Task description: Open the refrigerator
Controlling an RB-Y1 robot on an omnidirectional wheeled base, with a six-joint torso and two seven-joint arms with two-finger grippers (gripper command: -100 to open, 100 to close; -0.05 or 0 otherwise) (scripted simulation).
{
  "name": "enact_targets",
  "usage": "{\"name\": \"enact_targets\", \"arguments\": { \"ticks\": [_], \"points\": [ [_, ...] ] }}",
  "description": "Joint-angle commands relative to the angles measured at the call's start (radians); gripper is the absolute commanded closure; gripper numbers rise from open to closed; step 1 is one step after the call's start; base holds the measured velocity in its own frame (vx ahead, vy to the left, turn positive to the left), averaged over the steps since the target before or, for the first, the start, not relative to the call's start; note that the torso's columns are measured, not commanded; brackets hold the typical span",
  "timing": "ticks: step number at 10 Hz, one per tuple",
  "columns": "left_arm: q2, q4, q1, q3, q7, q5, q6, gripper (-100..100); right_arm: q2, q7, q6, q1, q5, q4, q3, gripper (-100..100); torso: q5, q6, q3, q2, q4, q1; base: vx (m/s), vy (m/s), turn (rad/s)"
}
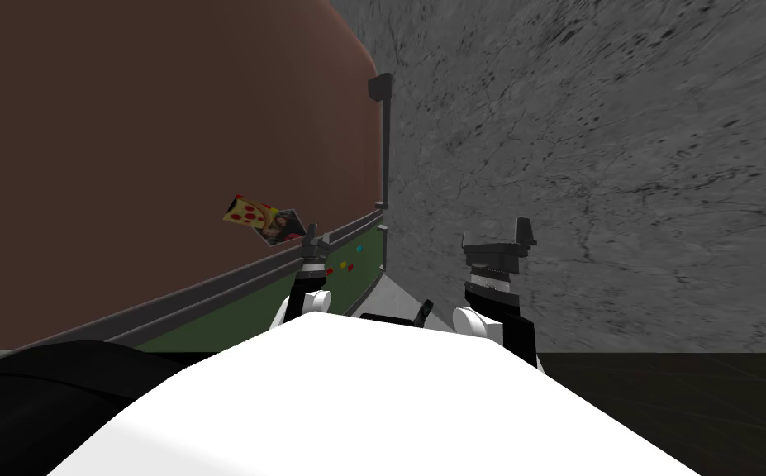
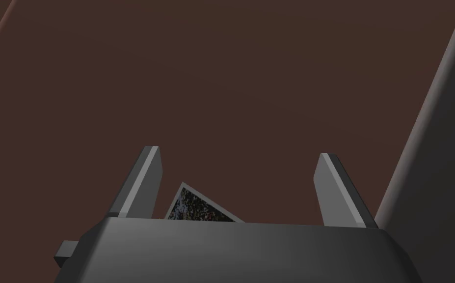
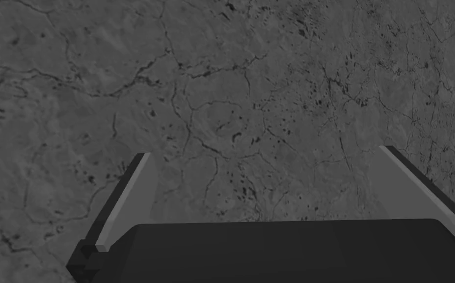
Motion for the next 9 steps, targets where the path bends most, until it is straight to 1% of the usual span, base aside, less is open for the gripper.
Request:
{"name": "enact_targets", "arguments": {
  "ticks": [1, 3, 9],
  "points": [
    [0.0, 0.0, 0.0, 0.0, 0.0, 0.0, 0.0, 0, 0.0, 0.0, 0.0, 0.0, 0.0, 0.0, 0.0, 0, 0.0, 0.0, -0.082, 0.04, 0.041, 0.0, 0.0, 0.0, 0.0],
    [0.0, 0.0, 0.0, 0.0, 0.0, 0.0, 0.0, 0, 0.0, 0.0, 0.0, 0.0, 0.0, 0.0, 0.0, 0, 0.0, 0.0, -0.351, 0.175, 0.176, 0.0, 0.0, 0.0, 0.0],
    [0.0, 0.0, 0.0, 0.0, 0.0, 0.0, 0.0, 0, 0.0, 0.0, 0.0, 0.0, 0.0, 0.0, 0.0, 0, 0.0, 0.0, -1.234, 0.618, 0.617, 0.0, 0.0, 0.0, 0.0]
  ]
}}
